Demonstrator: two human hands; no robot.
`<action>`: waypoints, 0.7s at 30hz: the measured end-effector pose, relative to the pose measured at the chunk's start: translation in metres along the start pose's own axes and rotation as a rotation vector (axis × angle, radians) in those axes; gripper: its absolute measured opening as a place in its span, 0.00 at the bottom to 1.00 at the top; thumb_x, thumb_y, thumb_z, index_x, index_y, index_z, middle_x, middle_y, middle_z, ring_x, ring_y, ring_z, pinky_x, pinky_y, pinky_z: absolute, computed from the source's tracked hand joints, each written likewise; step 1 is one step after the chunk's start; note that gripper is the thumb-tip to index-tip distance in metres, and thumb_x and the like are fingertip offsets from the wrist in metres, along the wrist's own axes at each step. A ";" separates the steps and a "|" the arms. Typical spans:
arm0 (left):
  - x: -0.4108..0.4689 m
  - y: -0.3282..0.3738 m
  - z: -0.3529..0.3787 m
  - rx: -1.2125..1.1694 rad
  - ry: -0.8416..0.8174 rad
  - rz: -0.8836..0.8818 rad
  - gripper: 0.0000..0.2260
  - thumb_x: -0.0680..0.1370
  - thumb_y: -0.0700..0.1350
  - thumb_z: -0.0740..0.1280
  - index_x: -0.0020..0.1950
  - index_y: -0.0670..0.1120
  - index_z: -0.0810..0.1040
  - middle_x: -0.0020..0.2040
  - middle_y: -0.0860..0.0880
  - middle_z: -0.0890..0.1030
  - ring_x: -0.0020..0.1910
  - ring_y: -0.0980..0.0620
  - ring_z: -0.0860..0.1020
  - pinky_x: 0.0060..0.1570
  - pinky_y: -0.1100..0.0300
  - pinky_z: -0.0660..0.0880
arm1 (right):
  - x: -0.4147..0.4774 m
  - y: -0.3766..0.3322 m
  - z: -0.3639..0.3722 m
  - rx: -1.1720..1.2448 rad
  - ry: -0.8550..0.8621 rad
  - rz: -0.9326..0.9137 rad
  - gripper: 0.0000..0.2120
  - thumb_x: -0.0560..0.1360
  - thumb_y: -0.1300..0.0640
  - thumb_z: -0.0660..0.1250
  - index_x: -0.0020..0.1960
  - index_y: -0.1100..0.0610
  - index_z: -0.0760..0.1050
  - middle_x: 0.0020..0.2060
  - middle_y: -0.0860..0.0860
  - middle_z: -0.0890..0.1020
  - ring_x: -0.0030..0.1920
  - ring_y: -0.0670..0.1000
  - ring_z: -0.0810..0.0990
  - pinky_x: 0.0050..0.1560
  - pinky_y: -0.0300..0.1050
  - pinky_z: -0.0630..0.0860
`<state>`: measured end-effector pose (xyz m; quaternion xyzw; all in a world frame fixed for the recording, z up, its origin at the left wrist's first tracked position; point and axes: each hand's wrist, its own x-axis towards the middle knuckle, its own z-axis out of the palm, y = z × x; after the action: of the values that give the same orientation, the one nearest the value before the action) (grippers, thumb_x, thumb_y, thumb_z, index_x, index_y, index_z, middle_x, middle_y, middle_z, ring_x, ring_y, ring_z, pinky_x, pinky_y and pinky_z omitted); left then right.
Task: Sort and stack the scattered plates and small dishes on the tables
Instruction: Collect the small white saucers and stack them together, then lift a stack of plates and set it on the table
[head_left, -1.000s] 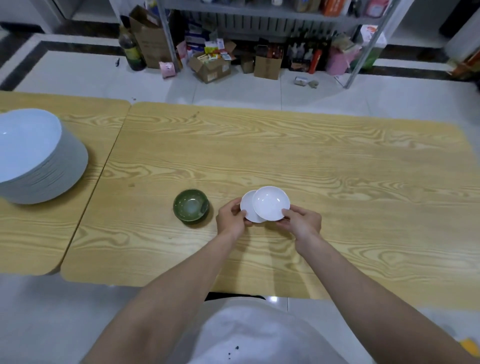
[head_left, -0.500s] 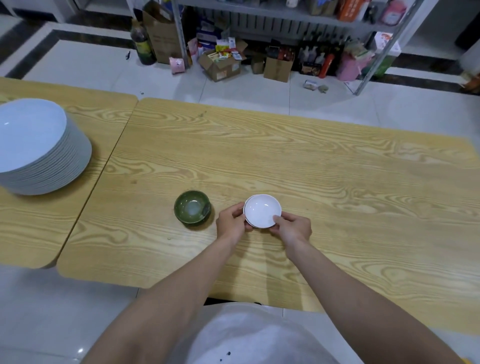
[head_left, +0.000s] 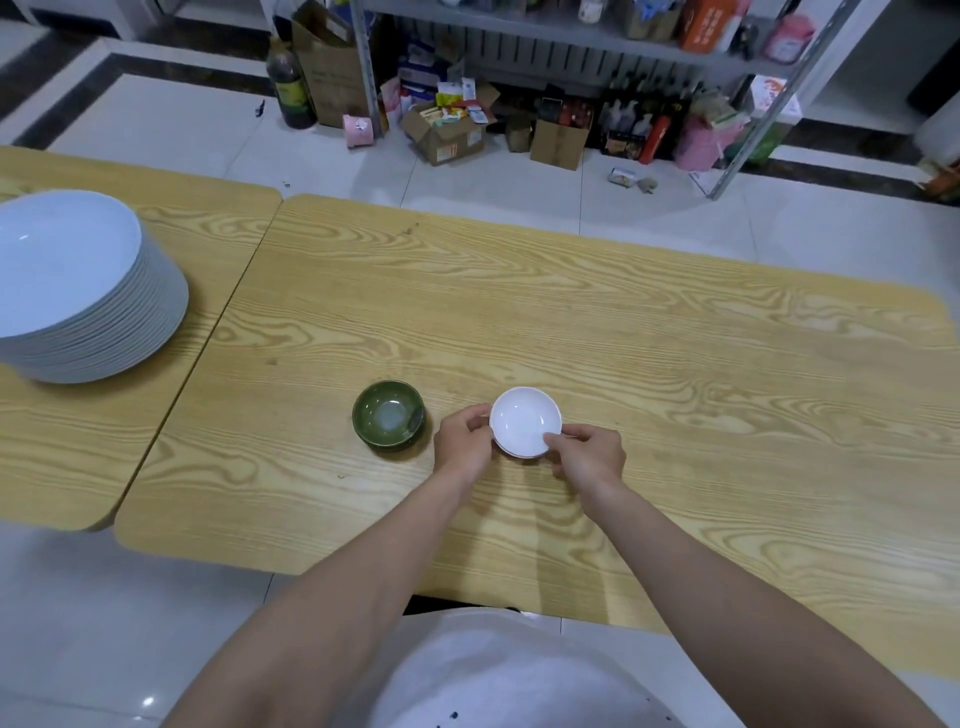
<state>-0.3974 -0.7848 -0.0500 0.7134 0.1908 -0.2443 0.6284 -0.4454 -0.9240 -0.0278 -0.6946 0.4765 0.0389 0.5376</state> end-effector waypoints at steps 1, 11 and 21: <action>-0.002 0.004 -0.003 0.048 0.006 0.024 0.17 0.76 0.34 0.64 0.63 0.44 0.79 0.56 0.46 0.83 0.52 0.46 0.82 0.57 0.50 0.78 | -0.002 -0.003 -0.004 -0.083 -0.002 -0.072 0.14 0.71 0.59 0.75 0.56 0.59 0.82 0.37 0.46 0.82 0.36 0.46 0.79 0.40 0.37 0.73; -0.056 0.085 -0.057 1.008 0.086 0.759 0.24 0.80 0.53 0.64 0.76 0.51 0.68 0.76 0.47 0.67 0.75 0.46 0.62 0.72 0.52 0.60 | -0.058 -0.080 -0.035 -0.898 -0.178 -0.900 0.35 0.78 0.39 0.64 0.80 0.48 0.55 0.79 0.53 0.57 0.78 0.53 0.54 0.75 0.49 0.52; -0.125 0.159 -0.158 1.292 0.493 0.941 0.28 0.79 0.60 0.60 0.77 0.52 0.65 0.77 0.45 0.65 0.76 0.42 0.62 0.72 0.43 0.61 | -0.145 -0.155 -0.017 -0.881 -0.010 -1.174 0.38 0.77 0.32 0.57 0.80 0.45 0.47 0.80 0.53 0.50 0.79 0.53 0.48 0.77 0.50 0.47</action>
<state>-0.3887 -0.6460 0.1656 0.9716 -0.1725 0.1452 0.0725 -0.4232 -0.8526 0.1712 -0.9869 -0.0365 -0.0645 0.1430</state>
